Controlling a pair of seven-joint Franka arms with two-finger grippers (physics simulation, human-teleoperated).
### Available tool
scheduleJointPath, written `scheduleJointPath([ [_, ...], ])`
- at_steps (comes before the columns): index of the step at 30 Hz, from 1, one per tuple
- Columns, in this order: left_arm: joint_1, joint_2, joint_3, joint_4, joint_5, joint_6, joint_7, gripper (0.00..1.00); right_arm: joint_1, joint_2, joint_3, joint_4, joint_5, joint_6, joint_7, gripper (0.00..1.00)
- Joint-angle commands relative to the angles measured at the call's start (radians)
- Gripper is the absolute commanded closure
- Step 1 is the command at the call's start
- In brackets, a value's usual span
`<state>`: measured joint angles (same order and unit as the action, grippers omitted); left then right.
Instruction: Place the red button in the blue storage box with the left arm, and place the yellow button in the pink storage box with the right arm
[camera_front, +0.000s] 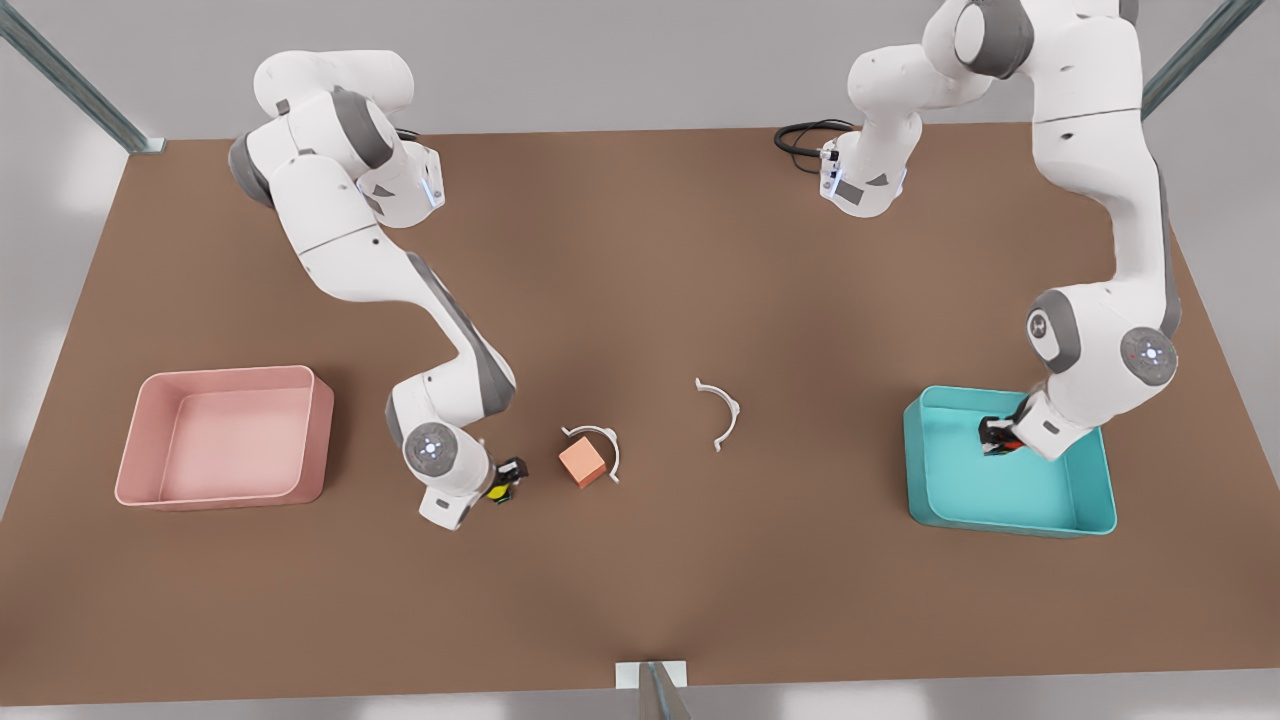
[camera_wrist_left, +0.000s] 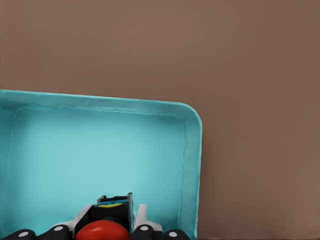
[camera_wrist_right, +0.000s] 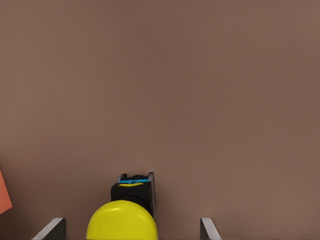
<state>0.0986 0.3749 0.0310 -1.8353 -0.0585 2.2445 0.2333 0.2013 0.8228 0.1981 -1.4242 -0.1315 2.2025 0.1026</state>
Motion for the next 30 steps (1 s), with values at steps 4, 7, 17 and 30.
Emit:
scheduleJointPath([
  [4,0.003,0.052,-0.002,0.057,0.005,-0.088,0.558,0.00,0.000,0.016,0.000,0.001,0.000,0.121,0.025,0.00],
  [7,-0.063,0.010,-0.010,0.145,0.006,-0.109,0.049,0.00,0.003,0.026,-0.002,-0.002,0.000,0.123,0.026,0.00],
  [17,-0.186,-0.172,-0.010,0.418,0.094,-0.714,-0.341,0.00,-0.005,0.042,-0.009,-0.028,-0.020,0.164,0.017,0.31],
  [30,-0.188,-0.172,-0.010,0.418,0.094,-0.721,-0.344,0.00,-0.155,-0.191,0.110,-0.130,-0.020,0.009,0.015,0.48],
])
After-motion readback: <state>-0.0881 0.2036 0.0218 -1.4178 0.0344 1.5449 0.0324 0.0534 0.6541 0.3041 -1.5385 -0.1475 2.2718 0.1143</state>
